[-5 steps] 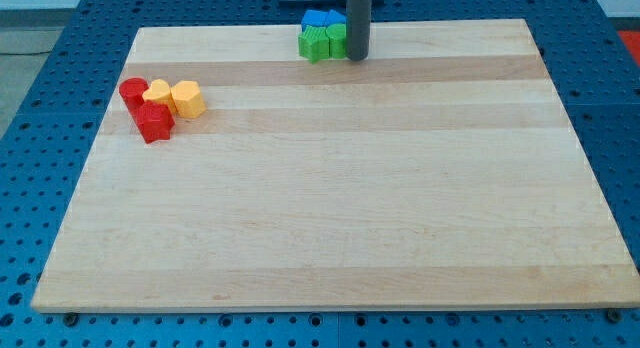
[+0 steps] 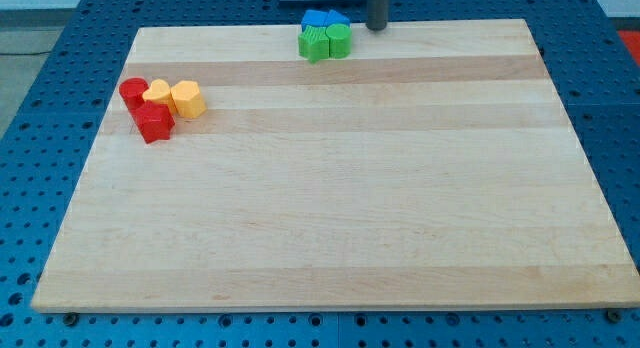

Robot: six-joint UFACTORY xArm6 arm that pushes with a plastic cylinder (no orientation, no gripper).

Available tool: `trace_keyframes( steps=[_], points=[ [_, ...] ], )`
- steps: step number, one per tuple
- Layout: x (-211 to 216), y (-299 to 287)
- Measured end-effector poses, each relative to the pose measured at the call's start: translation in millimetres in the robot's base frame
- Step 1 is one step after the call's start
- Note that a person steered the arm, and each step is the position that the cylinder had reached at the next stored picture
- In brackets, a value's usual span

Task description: Push the blue triangle slightly towards the bottom of the board

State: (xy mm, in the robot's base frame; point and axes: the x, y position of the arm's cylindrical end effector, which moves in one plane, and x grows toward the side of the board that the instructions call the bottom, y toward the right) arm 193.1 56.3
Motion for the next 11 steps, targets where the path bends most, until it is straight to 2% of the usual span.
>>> trace_keyframes(
  steps=[2,4,6,8,9,11],
  points=[
    [0,-62],
    [43,-130],
    [72,-152],
    [138,-145],
    [138,-182],
    [87,-238]
  ],
)
